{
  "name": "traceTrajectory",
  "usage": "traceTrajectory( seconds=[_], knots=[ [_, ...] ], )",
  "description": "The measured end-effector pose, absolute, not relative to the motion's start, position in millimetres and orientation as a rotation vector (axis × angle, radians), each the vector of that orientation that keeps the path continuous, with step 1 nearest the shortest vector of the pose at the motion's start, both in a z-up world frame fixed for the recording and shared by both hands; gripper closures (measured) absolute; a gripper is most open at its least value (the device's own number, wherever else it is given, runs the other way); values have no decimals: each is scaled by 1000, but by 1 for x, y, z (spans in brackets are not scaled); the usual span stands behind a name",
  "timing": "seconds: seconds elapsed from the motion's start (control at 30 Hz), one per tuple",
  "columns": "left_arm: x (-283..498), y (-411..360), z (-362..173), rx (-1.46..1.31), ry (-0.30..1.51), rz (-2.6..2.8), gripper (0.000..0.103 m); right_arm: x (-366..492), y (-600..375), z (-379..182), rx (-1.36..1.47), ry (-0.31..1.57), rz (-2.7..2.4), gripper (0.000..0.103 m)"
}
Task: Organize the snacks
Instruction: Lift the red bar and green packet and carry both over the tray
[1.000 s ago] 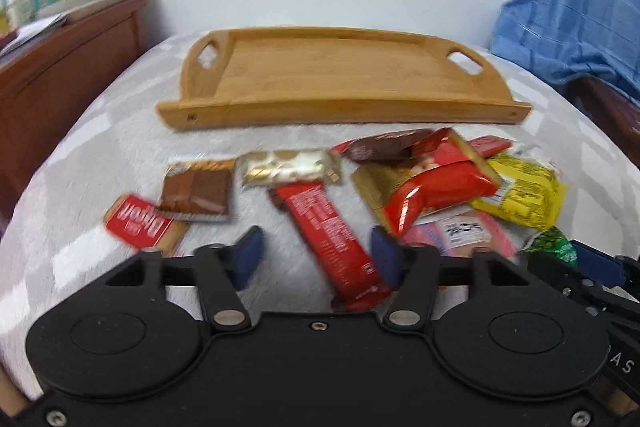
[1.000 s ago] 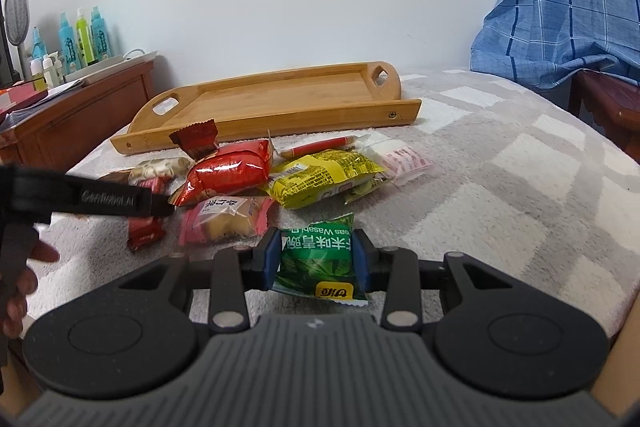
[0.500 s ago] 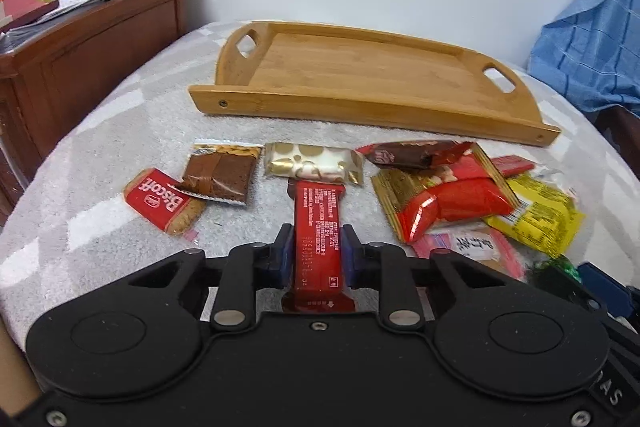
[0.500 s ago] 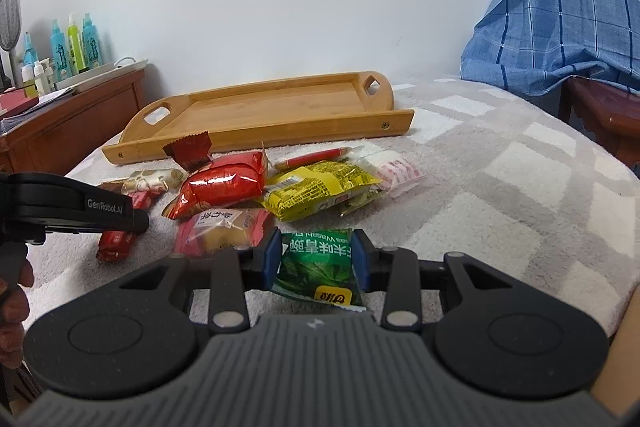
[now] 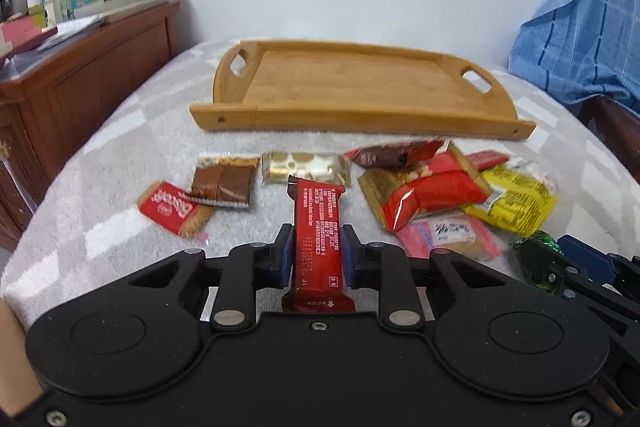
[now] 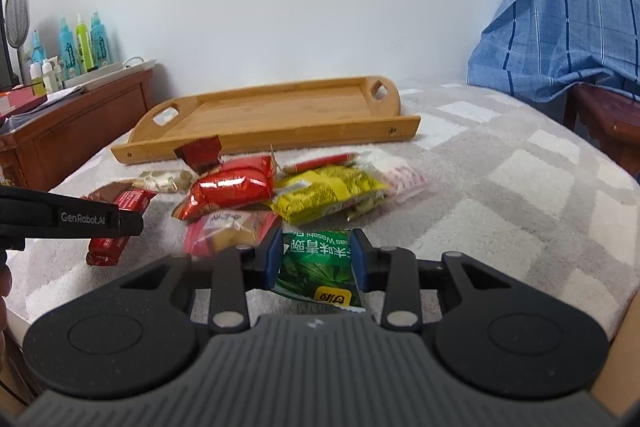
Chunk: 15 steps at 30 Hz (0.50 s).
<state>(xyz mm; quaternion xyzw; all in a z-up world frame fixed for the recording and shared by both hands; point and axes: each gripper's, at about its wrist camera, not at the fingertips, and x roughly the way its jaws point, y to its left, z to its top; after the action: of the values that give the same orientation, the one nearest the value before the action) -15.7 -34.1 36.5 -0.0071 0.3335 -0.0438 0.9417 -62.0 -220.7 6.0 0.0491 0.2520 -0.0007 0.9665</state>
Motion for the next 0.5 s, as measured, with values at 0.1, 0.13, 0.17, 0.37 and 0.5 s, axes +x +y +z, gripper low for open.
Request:
traceTrajectory(
  seconds=[0.1,0.13,0.17,0.37,0.5],
  knots=[
    [-18,-34,48,-24,652,-101,80,-64,-221,13,99,485,2,64],
    [-19,-34,53,-29,642,-107,80,-64,-221,17,102,477,5,64],
    [-19,-34,58,-32,632,-113,80,-65,-222,20,104,470,7,65],
    [-9,-37,85,-52,587,-144,80,-61,-228,45,117,412,26,65],
    [8,-41,96,-55,583,-144,80,-50,-234,60,127,375,43,65]
  ],
)
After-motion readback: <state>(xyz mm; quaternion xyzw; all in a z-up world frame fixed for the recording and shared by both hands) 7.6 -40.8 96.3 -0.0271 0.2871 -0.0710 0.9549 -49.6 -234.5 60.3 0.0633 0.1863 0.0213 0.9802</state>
